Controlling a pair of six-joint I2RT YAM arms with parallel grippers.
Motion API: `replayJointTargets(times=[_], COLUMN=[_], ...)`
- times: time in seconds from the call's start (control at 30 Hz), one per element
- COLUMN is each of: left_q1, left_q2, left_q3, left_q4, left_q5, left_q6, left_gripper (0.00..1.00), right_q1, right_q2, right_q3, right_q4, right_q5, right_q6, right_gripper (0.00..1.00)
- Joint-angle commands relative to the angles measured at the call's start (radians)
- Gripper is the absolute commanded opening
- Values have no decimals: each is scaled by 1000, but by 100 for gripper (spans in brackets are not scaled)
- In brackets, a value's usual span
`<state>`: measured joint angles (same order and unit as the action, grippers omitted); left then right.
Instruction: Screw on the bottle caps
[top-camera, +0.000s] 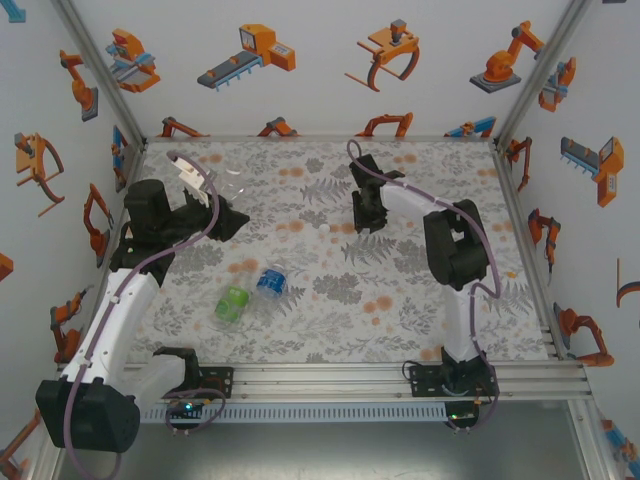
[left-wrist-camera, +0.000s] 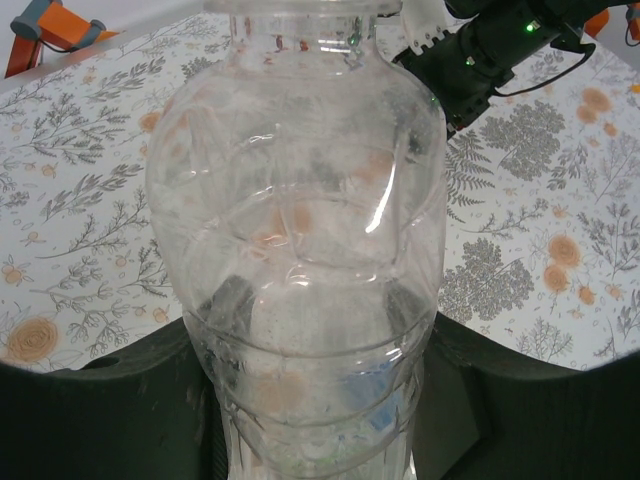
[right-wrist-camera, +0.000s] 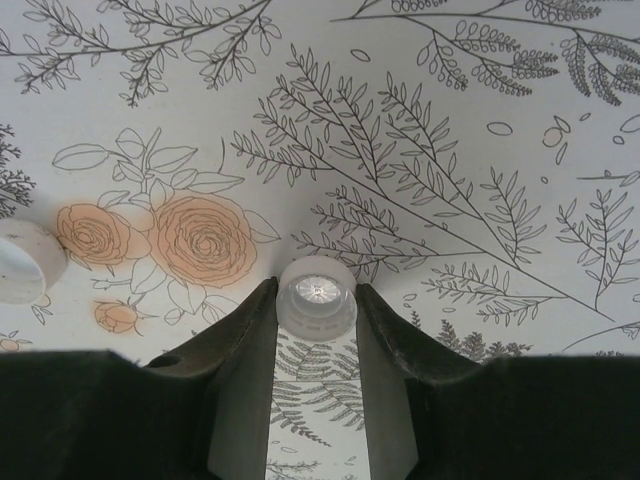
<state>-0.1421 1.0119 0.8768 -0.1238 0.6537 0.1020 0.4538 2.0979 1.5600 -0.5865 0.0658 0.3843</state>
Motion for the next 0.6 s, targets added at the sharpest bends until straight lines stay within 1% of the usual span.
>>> replayJointTargets(times=[0.0, 0.27, 0.57], left_q1=[6, 4, 4], left_q2=[2, 13, 28], left_q3=[7, 5, 5], left_q4=[22, 28, 27], left_q5=[31, 41, 37], left_q6=[1, -5, -4], left_gripper=[6, 6, 6], right_q1=[13, 105, 273], right_q2=[-107, -300, -463], right_q3=[-66, -283, -488], right_q4=[-9, -19, -16], right_q5=[-9, 10, 45], right_q6=[15, 82, 222], right_gripper=[33, 32, 32])
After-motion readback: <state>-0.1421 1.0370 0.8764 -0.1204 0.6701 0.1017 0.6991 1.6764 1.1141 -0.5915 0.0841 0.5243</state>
